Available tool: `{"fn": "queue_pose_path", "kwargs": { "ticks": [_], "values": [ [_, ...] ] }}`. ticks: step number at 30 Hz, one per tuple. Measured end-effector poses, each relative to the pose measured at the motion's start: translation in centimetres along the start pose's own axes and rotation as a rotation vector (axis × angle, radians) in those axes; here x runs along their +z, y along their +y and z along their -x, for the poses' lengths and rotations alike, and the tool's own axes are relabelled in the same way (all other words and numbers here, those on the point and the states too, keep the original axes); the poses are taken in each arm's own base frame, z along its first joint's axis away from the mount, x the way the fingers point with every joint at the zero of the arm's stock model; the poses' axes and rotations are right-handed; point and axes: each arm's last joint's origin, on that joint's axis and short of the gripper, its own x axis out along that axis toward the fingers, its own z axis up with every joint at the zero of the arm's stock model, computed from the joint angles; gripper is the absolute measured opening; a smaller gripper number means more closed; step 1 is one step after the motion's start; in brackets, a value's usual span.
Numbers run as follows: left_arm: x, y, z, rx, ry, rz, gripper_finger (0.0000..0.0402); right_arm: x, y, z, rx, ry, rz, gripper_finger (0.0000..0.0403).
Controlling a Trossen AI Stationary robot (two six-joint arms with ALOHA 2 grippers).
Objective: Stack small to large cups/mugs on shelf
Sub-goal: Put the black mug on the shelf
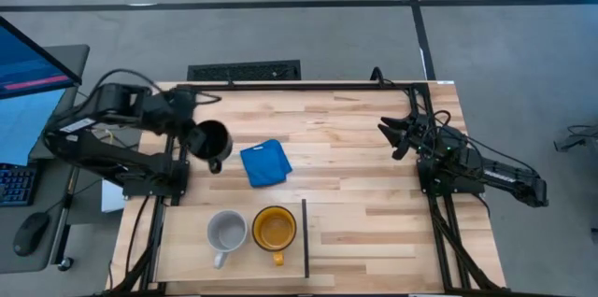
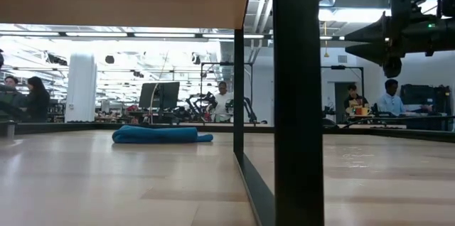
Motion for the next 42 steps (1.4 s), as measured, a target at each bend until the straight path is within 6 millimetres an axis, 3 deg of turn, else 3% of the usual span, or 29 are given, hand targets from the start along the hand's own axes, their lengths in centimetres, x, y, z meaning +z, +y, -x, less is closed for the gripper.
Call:
{"fn": "queue_pose_path", "kwargs": {
  "ticks": [11, 24, 42],
  "values": [
    [-3.1, -0.8, 2.1, -0.173, 0.053, -0.049, 0.0008, 0.0, 0.0, 0.0, 0.008, 0.004, -0.103, 0.0200],
    [-4.8, -1.2, 3.1, -0.259, 0.090, -0.034, 0.0008, 0.0, 0.1, 0.0, 0.014, 0.001, -0.172, 0.0200],
    [-7.6, -2.5, 3.6, -0.322, 0.410, 0.081, 0.0008, 0.1, 0.1, 0.0, 0.015, -0.002, -0.173, 0.0200]
  ]
}}
